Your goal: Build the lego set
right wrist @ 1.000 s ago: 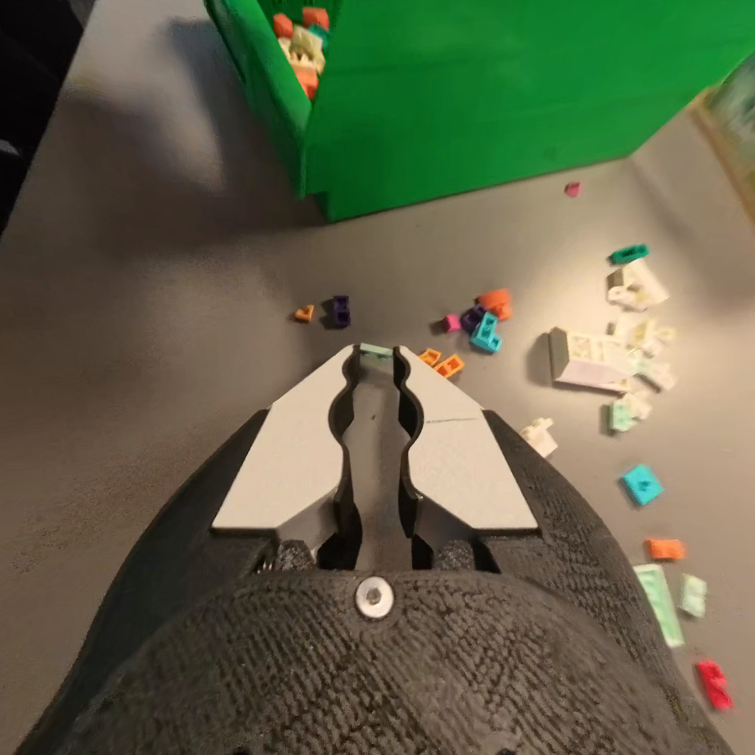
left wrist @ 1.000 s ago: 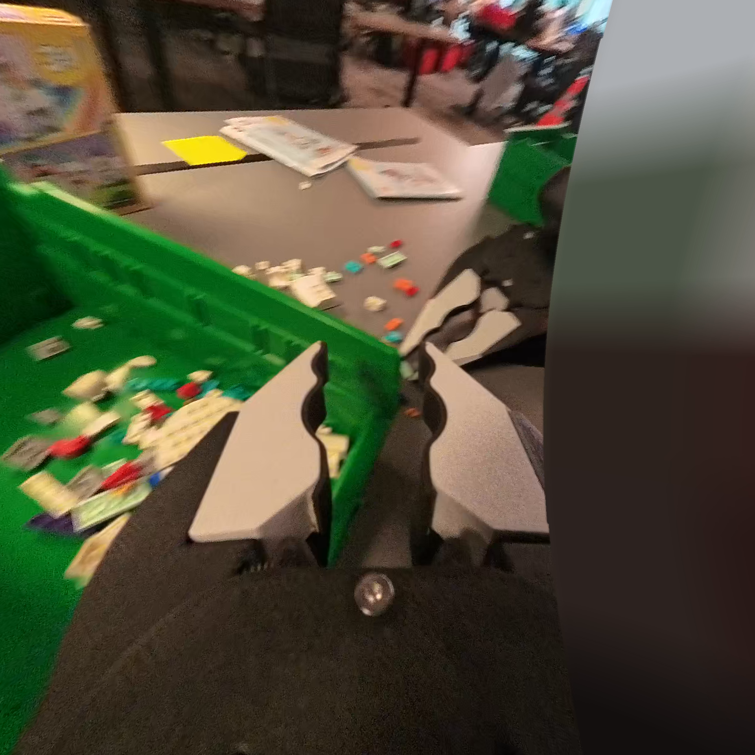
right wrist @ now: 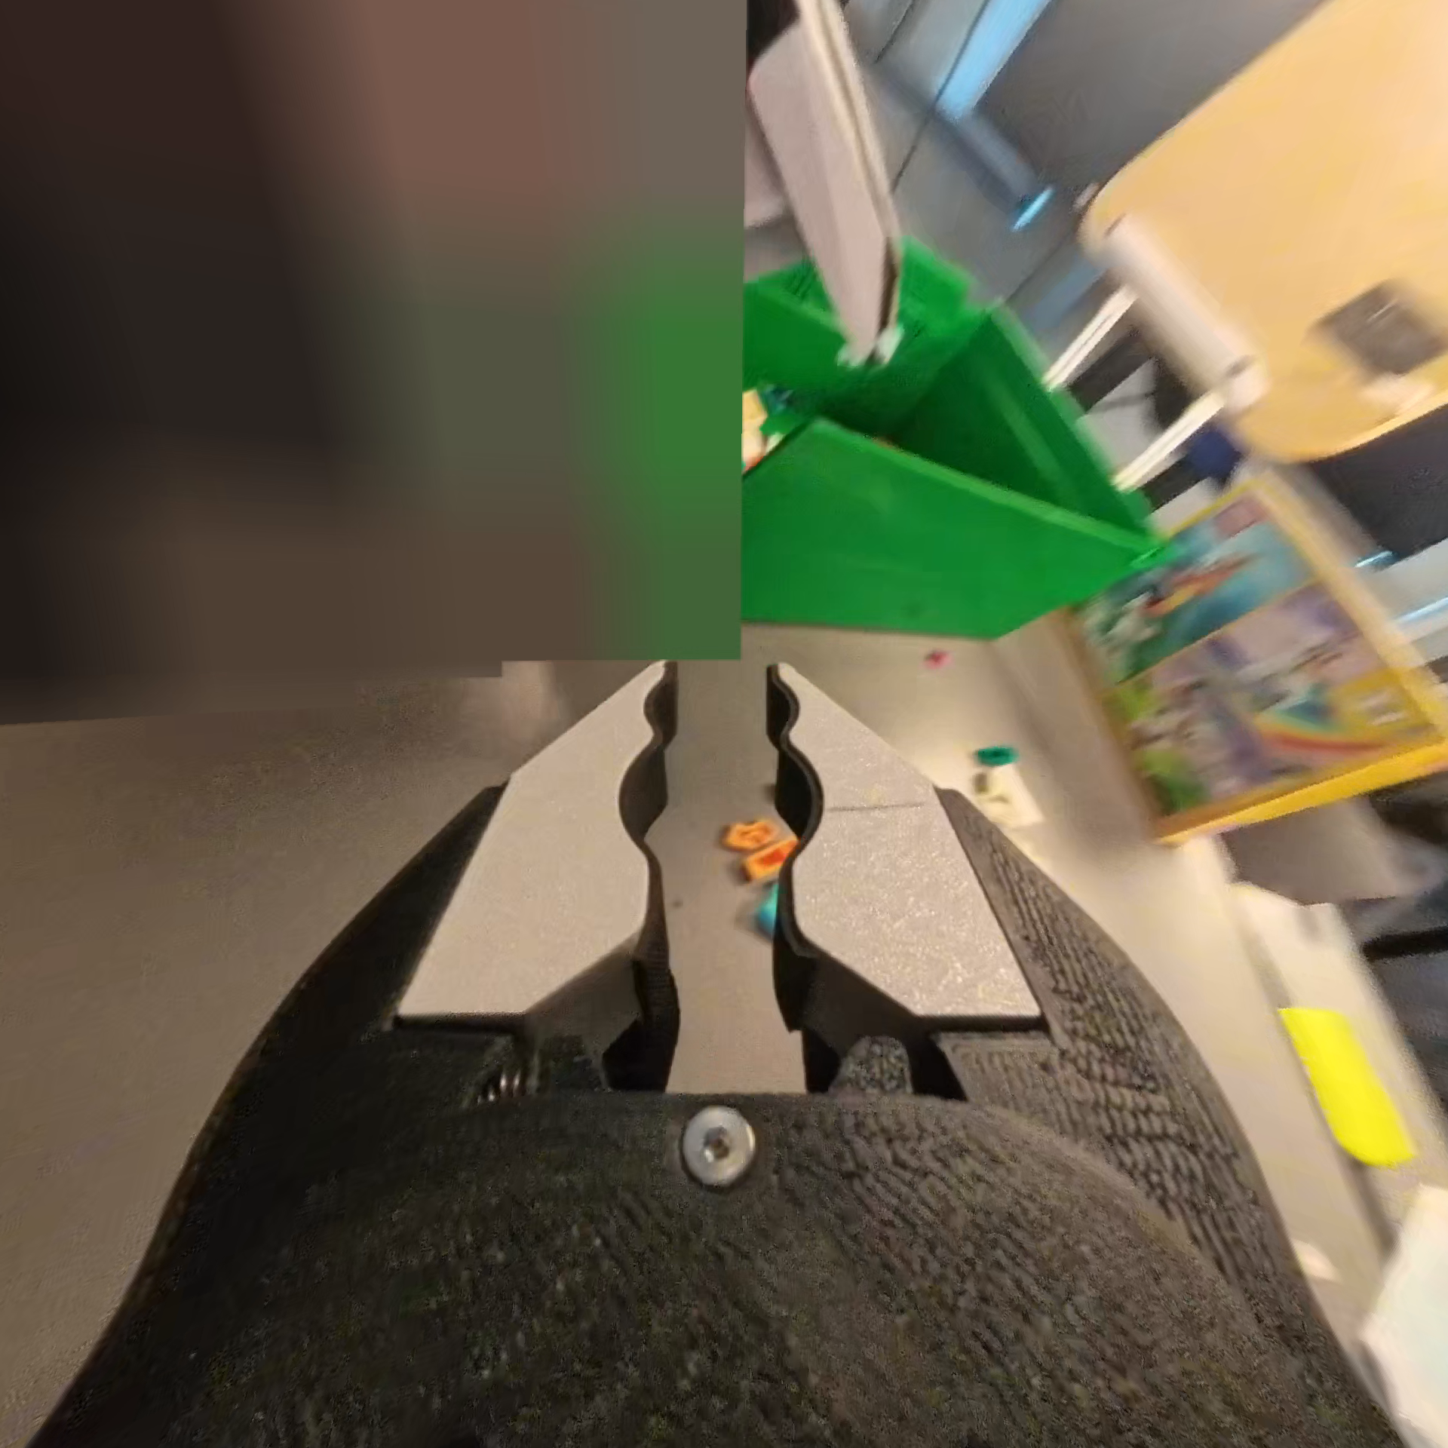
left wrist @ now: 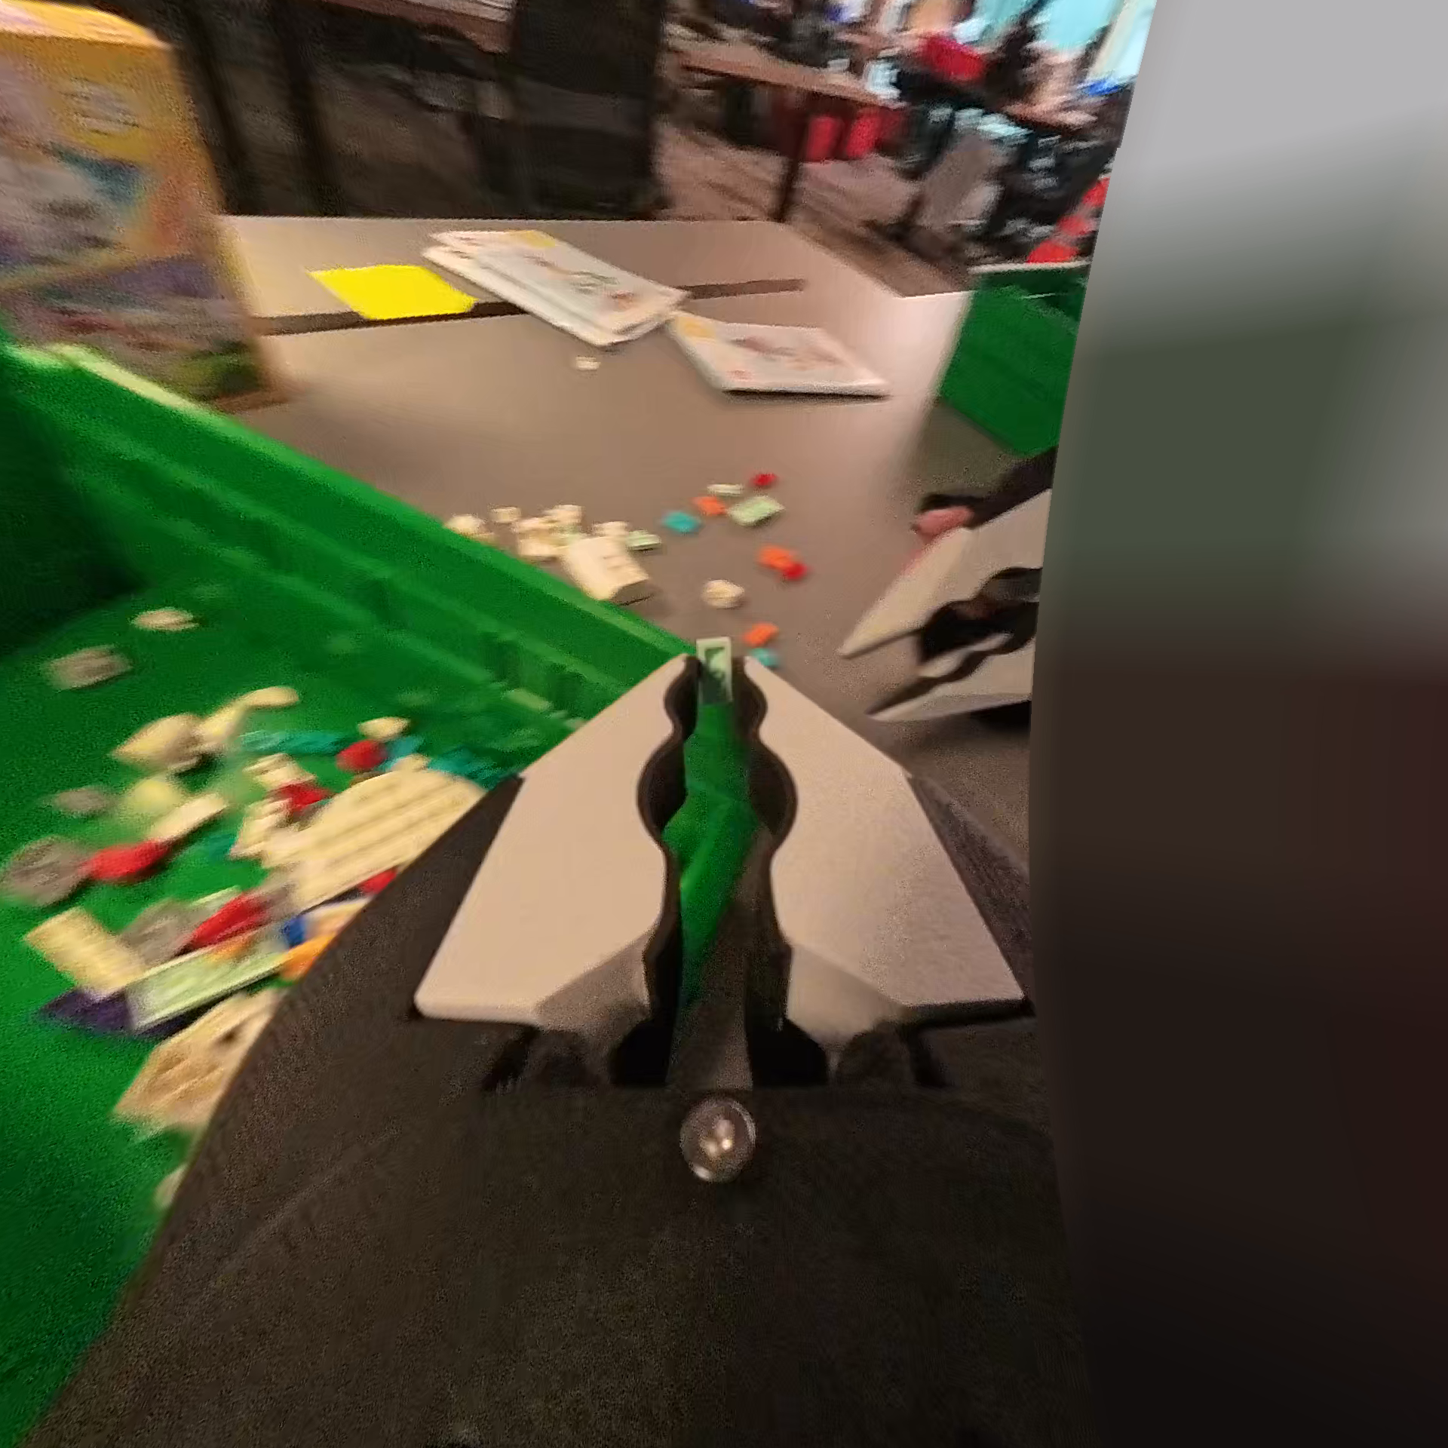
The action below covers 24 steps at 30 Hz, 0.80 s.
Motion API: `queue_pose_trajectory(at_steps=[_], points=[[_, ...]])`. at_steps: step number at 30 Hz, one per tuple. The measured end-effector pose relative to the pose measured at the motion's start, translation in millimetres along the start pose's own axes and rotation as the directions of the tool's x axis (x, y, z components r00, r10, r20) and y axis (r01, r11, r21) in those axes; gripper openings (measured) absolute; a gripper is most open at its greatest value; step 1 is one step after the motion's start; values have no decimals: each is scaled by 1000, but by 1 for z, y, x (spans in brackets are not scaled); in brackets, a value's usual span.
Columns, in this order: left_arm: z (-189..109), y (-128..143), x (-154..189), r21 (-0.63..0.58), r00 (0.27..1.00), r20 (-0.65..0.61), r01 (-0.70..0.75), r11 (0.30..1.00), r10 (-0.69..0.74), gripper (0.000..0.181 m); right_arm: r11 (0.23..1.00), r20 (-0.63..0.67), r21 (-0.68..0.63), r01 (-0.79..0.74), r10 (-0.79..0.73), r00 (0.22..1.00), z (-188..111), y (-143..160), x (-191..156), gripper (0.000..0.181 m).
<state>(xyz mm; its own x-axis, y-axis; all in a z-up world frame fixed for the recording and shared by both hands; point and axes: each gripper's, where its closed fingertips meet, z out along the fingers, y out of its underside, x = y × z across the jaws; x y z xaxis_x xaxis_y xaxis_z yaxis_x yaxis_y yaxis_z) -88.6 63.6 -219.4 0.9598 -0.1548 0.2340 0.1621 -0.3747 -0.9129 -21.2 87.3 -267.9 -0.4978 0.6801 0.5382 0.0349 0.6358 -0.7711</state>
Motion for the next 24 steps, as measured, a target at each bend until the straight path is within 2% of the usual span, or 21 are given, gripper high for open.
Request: queue_pose_trajectory(at_steps=[1, 5, 7, 10, 12, 17, 21, 24], points=[[-5, 2, -14, -12, 998, 65, -10, 1000, 11, 7, 998, 47, -33, -57, 58, 997, 4, 6, -5, 21], [-21, 24, -62, -125, 956, 292, 26, 992, 12, 9, 951, 135, -175, -255, 280, 951, 23, 30, -19, 22], [-24, 39, -78, -198, 929, 370, 70, 978, 8, 31, 908, 171, -231, -350, 392, 904, 31, 35, -26, 23], [-20, 54, -83, -279, 917, 397, 84, 957, 35, 49, 877, 142, -271, -397, 445, 884, 35, 43, -22, 20], [-15, 52, -79, -274, 921, 385, 53, 960, 59, 53, 865, 144, -269, -425, 472, 870, 35, 43, -20, 19], [-6, 26, -52, -162, 951, 296, -44, 986, 91, 52, 838, 177, -321, -441, 511, 841, 37, 49, -25, 17], [3, 15, -17, -88, 988, 125, -75, 993, 86, 47, 859, 175, -334, -387, 460, 870, 38, 50, -29, 6], [7, 11, 8, -47, 998, -6, -66, 997, 66, 43, 942, 94, -224, -250, 276, 957, 35, 39, -12, 6]])
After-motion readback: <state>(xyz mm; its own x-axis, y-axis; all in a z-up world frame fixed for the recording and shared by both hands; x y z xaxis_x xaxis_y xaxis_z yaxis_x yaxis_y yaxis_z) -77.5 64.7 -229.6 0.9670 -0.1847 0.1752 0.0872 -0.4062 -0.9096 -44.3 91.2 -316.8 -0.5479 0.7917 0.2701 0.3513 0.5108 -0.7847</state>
